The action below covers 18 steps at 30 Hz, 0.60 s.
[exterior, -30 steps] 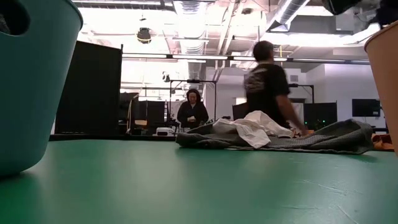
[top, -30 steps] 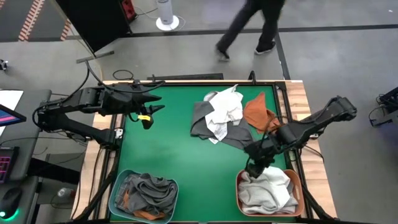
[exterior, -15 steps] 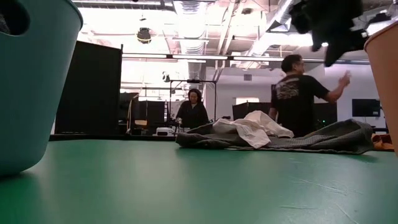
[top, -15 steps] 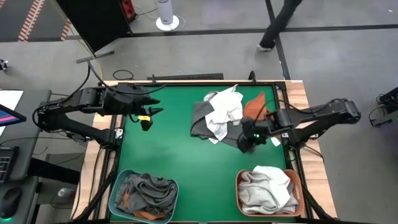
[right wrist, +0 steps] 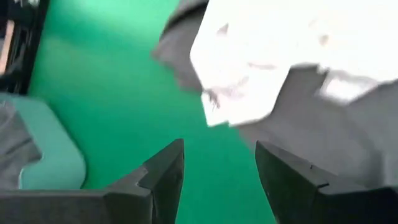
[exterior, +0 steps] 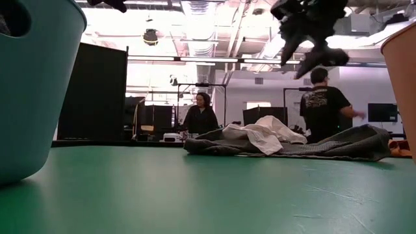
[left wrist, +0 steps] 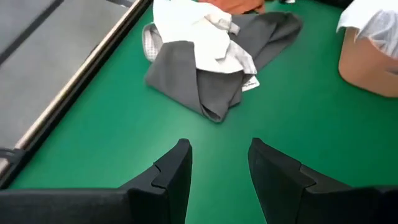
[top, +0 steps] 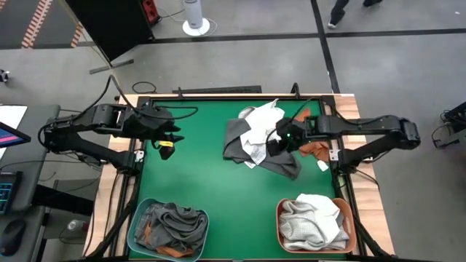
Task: Sort towels by color in basket
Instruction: Put the white towel into the orange bin
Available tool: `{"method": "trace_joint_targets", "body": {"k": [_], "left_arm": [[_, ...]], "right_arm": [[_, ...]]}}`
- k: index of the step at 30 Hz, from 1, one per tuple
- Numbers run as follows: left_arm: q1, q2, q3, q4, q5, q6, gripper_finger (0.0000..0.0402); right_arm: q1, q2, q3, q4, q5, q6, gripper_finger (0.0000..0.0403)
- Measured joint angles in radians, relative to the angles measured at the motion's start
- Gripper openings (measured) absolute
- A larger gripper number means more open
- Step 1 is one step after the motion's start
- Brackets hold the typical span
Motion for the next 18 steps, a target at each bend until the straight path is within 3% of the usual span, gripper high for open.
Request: {"method": "trace_joint_targets", "body": {"k": [5, 8, 15, 18], "left_arm": [[0.009, 0.000, 0.000, 0.005, -0.044, 0.043, 0.0151], [0.023, 0.002, 0.000, 0.005, -0.123, 0.055, 0.0151], [0.090, 0.035, 0.000, 0.088, -0.430, 0.100, 0.0151], [0.123, 0.055, 0.000, 0.158, -0.445, 0.100, 0.0151]], "right_arm": [[-0.087, 0.017, 0.000, 0.015, 0.064, -0.119, 0.0220], [-0.170, 0.058, 0.000, 0.020, 0.064, -0.283, 0.0220], [-0.363, 0.201, 0.015, 0.019, 0.065, -0.641, 0.0220], [-0.403, 0.254, 0.032, 0.046, 0.065, -0.792, 0.0220]]}}
